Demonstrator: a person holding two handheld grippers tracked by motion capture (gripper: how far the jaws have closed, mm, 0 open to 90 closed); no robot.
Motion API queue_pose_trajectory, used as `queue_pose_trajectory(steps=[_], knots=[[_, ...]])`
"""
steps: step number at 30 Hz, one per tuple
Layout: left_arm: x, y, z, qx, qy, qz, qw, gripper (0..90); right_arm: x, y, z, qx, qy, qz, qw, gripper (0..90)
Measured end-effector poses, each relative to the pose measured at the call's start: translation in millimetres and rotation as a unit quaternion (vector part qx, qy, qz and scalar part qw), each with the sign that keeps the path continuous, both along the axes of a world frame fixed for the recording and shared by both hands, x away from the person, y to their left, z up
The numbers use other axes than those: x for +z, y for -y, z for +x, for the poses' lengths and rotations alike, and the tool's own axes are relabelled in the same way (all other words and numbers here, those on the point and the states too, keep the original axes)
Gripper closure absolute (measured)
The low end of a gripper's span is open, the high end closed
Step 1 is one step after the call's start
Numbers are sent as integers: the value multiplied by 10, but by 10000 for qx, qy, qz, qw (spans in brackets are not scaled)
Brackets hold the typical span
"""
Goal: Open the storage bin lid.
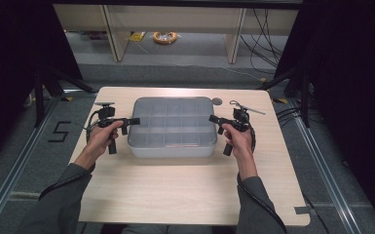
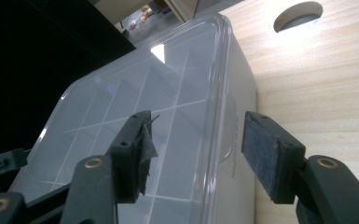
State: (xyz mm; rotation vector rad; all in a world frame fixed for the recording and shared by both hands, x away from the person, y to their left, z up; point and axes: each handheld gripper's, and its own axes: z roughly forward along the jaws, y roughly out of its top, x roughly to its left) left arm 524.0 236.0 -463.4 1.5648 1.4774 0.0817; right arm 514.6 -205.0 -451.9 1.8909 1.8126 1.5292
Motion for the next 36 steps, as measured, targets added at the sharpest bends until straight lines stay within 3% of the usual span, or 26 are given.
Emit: queue_pose_trajectory(steps=[2, 3, 5, 6, 7, 9, 10, 14, 16, 19, 20, 22, 25, 26, 28, 29, 30, 32, 33, 34, 36], knots=[[-26, -23, 14, 17, -15, 9, 10000, 334, -1, -13, 3, -23, -116, 64, 9999, 443], [-34, -28, 18, 26, -8, -14, 10000, 339, 24, -35, -9, -111, -345, 237, 9991, 445], [-52, -38, 24, 22, 5, -111, 9999, 356, -38, 1, 45, -7, -30, -7, 10000, 451], [-57, -36, 26, 13, 13, -118, 9999, 366, 5, -39, 15, -187, -479, 339, 9981, 458], [-61, -32, 29, 0, 38, -120, 9999, 373, -20, -28, 36, -156, -375, 175, 9990, 466], [-64, -19, 36, -27, 34, -145, 9999, 399, -32, -46, 47, -138, -387, 180, 9990, 491], [-67, -10, 40, -51, 61, -206, 9998, 419, -8, -75, 32, -161, -575, 360, 9976, 515], [-49, 24, 28, 56, 149, -95, 9998, 474, -47, -67, 60, -49, 42, -129, 9999, 564], [-49, 30, 13, 102, 168, -110, 9997, 482, -6, -111, 17, -317, -297, 237, 9988, 575], [-53, 8, -9, 97, 209, -221, 9995, 489, -4, -81, -16, -336, -110, 228, 9991, 606], [-49, -5, -14, 82, 202, -245, 9995, 499, 8, -70, -29, -378, 57, 257, 9989, 614], [-17, -24, -32, 96, 225, -313, 9992, 516, 68, -69, -78, -429, 49, 514, 9977, 640], [97, -22, -90, 120, 428, -261, 9987, 531, 131, -65, -126, -389, 92, 604, 9974, 676], [119, -32, -101, 92, 428, -317, 9985, 547, 130, -54, -123, -344, 287, 491, 9978, 684], [176, -54, -134, 76, 497, -318, 9982, 564, 158, -77, -146, -381, 246, 631, 9970, 687], [212, -63, -156, 76, 561, -341, 9978, 570, 191, -93, -168, -349, 161, 824, 9959, 703], [236, -83, -171, 15, 561, -330, 9979, 585, 201, -78, -181, -376, 312, 703, 9963, 708], [299, -105, -217, -17, 648, -348, 9973, 602, 243, -69, -211, -310, 326, 673, 9967, 708], [332, -111, -245, -31, 699, -337, 9970, 607, 262, -66, -225, -293, 374, 705, 9964, 708], [366, -113, -275, -42, 744, -355, 9966, 614, 274, -50, -235, -237, 532, 579, 9966, 706], [436, -118, -338, -89, 859, -358, 9956, 617, 326, -53, -283, -227, 593, 615, 9961, 703]])
